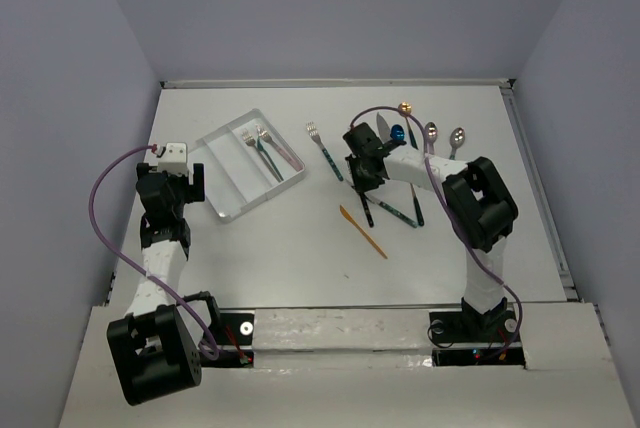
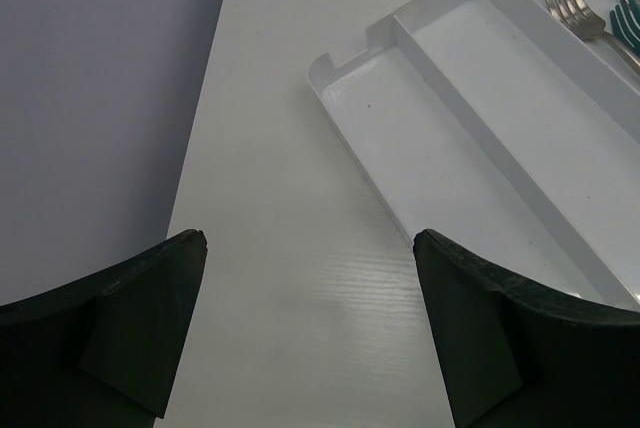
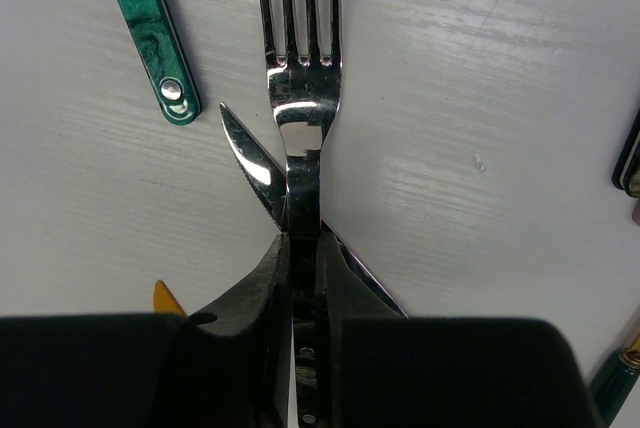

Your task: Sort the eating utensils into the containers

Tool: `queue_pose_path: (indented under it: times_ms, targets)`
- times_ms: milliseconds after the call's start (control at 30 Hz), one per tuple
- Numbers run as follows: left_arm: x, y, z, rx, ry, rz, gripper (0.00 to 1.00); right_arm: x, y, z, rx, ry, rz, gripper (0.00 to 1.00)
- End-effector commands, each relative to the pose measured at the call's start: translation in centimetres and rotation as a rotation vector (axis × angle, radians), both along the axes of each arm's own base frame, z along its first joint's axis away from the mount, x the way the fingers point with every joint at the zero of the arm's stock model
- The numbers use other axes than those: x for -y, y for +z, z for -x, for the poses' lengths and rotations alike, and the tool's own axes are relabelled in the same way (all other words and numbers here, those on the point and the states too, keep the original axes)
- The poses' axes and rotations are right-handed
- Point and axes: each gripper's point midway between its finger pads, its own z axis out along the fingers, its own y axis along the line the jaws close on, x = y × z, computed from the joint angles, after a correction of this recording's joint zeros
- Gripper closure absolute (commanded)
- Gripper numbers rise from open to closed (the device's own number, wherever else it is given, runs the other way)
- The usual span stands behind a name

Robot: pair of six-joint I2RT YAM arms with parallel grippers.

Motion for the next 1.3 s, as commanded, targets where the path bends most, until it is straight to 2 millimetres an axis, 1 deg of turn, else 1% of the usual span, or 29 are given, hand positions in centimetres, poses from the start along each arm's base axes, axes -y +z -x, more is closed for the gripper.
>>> queue_pose_path:
  times_ms: [0, 67, 100, 133, 167, 200, 233, 267, 333, 367, 400, 433, 467, 500, 533, 567, 667, 700, 733, 767, 867, 900, 933, 967, 1067, 1100, 1133, 1167, 1267]
  targets:
    - [-0.2, 1.2, -0.2, 0.054, 0.004, -0.022, 0.01, -0.5, 4.8, -2.3, 0.13, 0.023, -0.018, 1.0]
    - [-0.3, 1.1, -0.2, 0.051, 0.003, -0.024, 0.01, -1.9, 7.7, -3.2, 0.21, 0.075, -0.038, 1.0]
    - [-0.3, 1.1, -0.3, 0.053, 0.003, -0.023, 0.01, -3.2, 10.9, -4.1, 0.287, 0.097, -0.077, 1.0]
    - [-0.3, 1.1, -0.2, 0.052, 0.004, -0.025, 0.01, -4.9, 12.8, -4.2, 0.342, 0.156, -0.095, 1.0]
    - [-0.3, 1.1, -0.2, 0.052, 0.006, -0.026, 0.01, -6.6, 15.1, -5.0, 0.42, 0.186, -0.139, 1.0]
    - [-0.4, 1.1, -0.2, 0.05, 0.01, -0.026, 0.01, -8.6, 18.1, -5.5, 0.489, 0.228, -0.199, 1.0]
    - [-0.4, 1.2, -0.2, 0.053, 0.011, -0.026, 0.01, -10.6, 19.7, -5.4, 0.535, 0.287, -0.231, 1.0]
    - [-0.4, 1.2, -0.2, 0.055, 0.011, -0.026, 0.01, -11.9, 21.7, -6.4, 0.601, 0.305, -0.276, 1.0]
    - [-0.4, 1.3, -0.2, 0.056, 0.012, -0.027, 0.01, -14.4, 23.7, -7.1, 0.658, 0.35, -0.333, 1.0]
    - [-0.4, 1.3, -0.2, 0.057, 0.014, -0.026, 0.01, -16.0, 24.6, -8.6, 0.695, 0.363, -0.361, 1.0]
    - [-0.5, 1.3, -0.2, 0.058, 0.018, -0.027, 0.01, -16.9, 24.9, -9.2, 0.706, 0.375, -0.375, 1.0]
    - [-0.5, 1.3, -0.2, 0.058, 0.018, -0.027, 0.01, -18.8, 24.7, -10.4, 0.717, 0.412, -0.398, 1.0]
    - [-0.6, 1.3, -0.2, 0.058, 0.02, -0.027, 0.01, -19.7, 24.5, -10.9, 0.72, 0.437, -0.407, 1.0]
    - [-0.5, 1.3, -0.2, 0.058, 0.02, -0.028, 0.01, -21.5, 24.0, -10.3, 0.707, 0.504, -0.442, 1.0]
    - [-0.6, 1.3, -0.2, 0.057, 0.023, -0.028, 0.01, -22.2, 23.6, -10.8, 0.711, 0.523, -0.445, 1.0]
    - [-0.6, 1.2, -0.2, 0.056, 0.023, -0.028, 0.01, -23.1, 22.8, -12.0, 0.733, 0.541, -0.428, 1.0]
    - [-0.6, 1.1, -0.3, 0.051, 0.024, -0.029, 0.01, -24.9, 21.2, -12.6, 0.736, 0.564, -0.436, 1.0]
    - [-0.7, 1.1, -0.2, 0.051, 0.025, -0.029, 0.01, -26.0, 20.0, -12.5, 0.723, 0.578, -0.443, 1.0]
    - [-0.7, 1.0, -0.2, 0.049, 0.025, -0.03, 0.01, -26.3, 19.2, -12.5, 0.706, 0.582, -0.454, 1.0]
    - [-0.7, 1.0, -0.3, 0.049, 0.025, -0.028, 0.01, -26.5, 17.8, -12.6, 0.687, 0.583, -0.447, 1.0]
    - [-0.7, 0.8, -0.3, 0.045, 0.022, -0.028, 0.01, -26.5, 15.3, -12.6, 0.649, 0.588, -0.425, 1.0]
    - [-0.6, 0.8, -0.3, 0.044, 0.021, -0.027, 0.01, -26.3, 13.6, -12.5, 0.621, 0.59, -0.407, 1.0]
    - [-0.6, 0.8, -0.3, 0.044, 0.019, -0.027, 0.01, -26.3, 13.6, -12.5, 0.62, 0.588, -0.41, 1.0]
    - [-0.6, 0.7, -0.3, 0.042, 0.019, -0.026, 0.01, -26.1, 12.4, -12.2, 0.593, 0.583, -0.404, 1.0]
    - [-0.6, 0.6, -0.4, 0.04, 0.019, -0.027, 0.01, -26.0, 10.8, -11.6, 0.552, 0.594, -0.397, 1.0]
    - [-0.6, 0.7, -0.4, 0.042, 0.019, -0.028, 0.01, -25.9, 10.6, -11.5, 0.544, 0.592, -0.4, 0.93]
    - [-0.6, 0.7, -0.4, 0.042, 0.019, -0.028, 0.01, -25.9, 10.6, -11.3, 0.528, 0.574, -0.414, 0.77]
    - [-0.6, 0.6, -0.3, 0.04, 0.02, -0.028, 0.01, -26.3, 10.8, -10.8, 0.526, 0.579, -0.42, 0.7]
    - [-0.6, 0.7, -0.4, 0.042, 0.019, -0.028, 0.01, -26.1, 12.0, -10.6, 0.533, 0.571, -0.432, 0.54]
